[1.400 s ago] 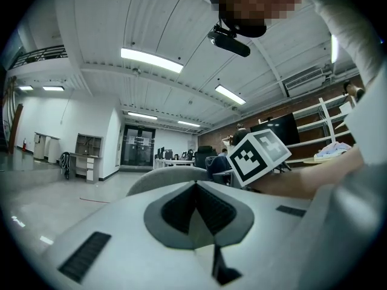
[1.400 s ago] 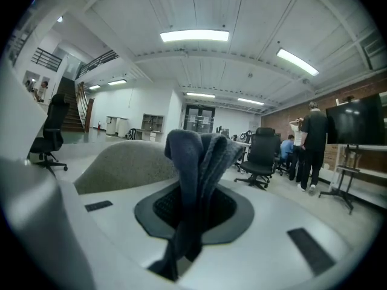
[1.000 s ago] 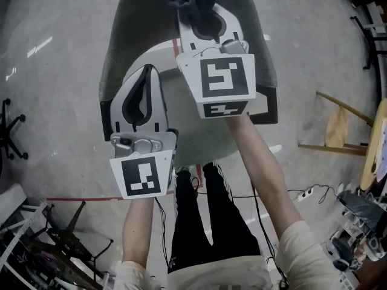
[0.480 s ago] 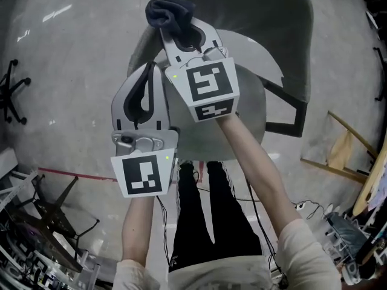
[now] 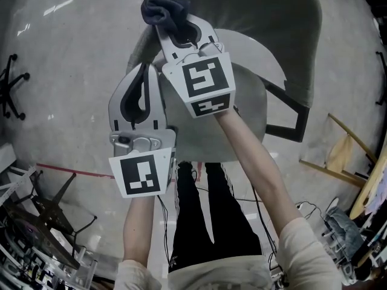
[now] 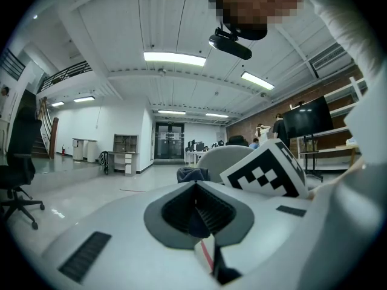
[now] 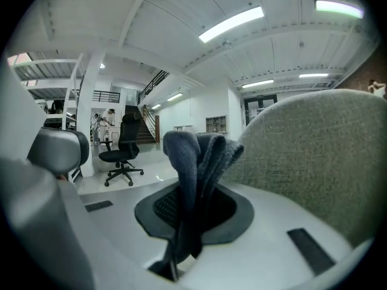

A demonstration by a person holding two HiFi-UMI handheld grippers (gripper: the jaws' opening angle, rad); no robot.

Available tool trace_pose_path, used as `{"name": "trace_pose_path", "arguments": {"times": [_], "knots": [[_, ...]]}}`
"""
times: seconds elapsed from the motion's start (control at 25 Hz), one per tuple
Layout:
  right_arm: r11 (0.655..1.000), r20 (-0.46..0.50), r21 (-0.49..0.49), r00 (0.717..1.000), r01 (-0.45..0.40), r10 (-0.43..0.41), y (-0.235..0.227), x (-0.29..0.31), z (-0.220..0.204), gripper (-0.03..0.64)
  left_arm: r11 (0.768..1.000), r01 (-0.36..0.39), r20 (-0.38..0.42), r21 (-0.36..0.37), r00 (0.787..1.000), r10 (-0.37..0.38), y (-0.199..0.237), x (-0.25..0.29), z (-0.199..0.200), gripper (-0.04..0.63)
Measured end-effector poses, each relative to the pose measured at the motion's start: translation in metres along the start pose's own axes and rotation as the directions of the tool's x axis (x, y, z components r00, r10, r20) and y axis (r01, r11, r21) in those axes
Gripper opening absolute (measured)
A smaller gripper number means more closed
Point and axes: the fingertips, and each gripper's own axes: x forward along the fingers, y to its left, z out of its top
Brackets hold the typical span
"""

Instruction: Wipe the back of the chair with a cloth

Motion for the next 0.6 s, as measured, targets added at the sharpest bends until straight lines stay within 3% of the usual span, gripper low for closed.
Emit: {"name": "trace_pose_path", "arguments": {"times": [0.2,0.6], "knots": [[1.000,-0.004,0.005,1.000,0.024,-0.024,-0.021,-0.005,-0.002,0.058,1.000,0.019,-0.003,-0.007,1.000,-0.019,-0.012,0.010,-0.001,0.012],[0.968,-0.050,0.022,0.967,0.251,-0.250,-0.113,-0.034,-0.019,0.058,0.998,0.067,-0.020,-0.006,0.998,-0.067,-0.037,0.023,-0.014,0.012]]}}
